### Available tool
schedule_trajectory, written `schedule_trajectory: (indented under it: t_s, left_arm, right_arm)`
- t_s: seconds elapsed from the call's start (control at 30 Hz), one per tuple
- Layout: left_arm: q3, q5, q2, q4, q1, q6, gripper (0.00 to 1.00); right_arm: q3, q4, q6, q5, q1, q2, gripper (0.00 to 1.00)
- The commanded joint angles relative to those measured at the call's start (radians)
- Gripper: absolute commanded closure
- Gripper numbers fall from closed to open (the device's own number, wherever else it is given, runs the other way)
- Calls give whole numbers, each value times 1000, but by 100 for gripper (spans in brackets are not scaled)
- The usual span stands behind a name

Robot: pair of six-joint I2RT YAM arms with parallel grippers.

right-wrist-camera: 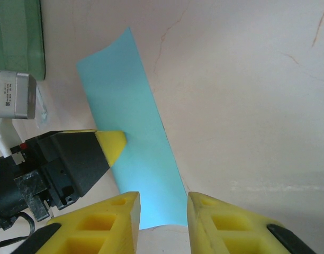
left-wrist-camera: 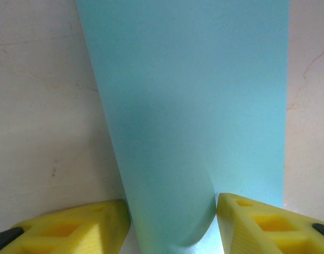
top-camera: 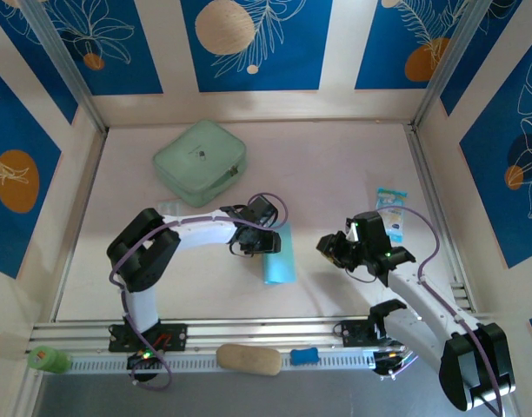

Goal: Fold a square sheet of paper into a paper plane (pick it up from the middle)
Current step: Hold the paper at the center of the table.

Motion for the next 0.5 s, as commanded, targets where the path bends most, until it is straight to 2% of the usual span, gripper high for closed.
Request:
schedule_trajectory:
  t_s: [0.0,0.47]
  left_arm:
    - [-30,-57,87,-9,8,12,47]
    - [-30,-55,89,-8,8,15,47]
  right_arm:
    - [-16,0,-8,-35,-3,8,71]
    - [-22,51,-13,-83,1,55,73]
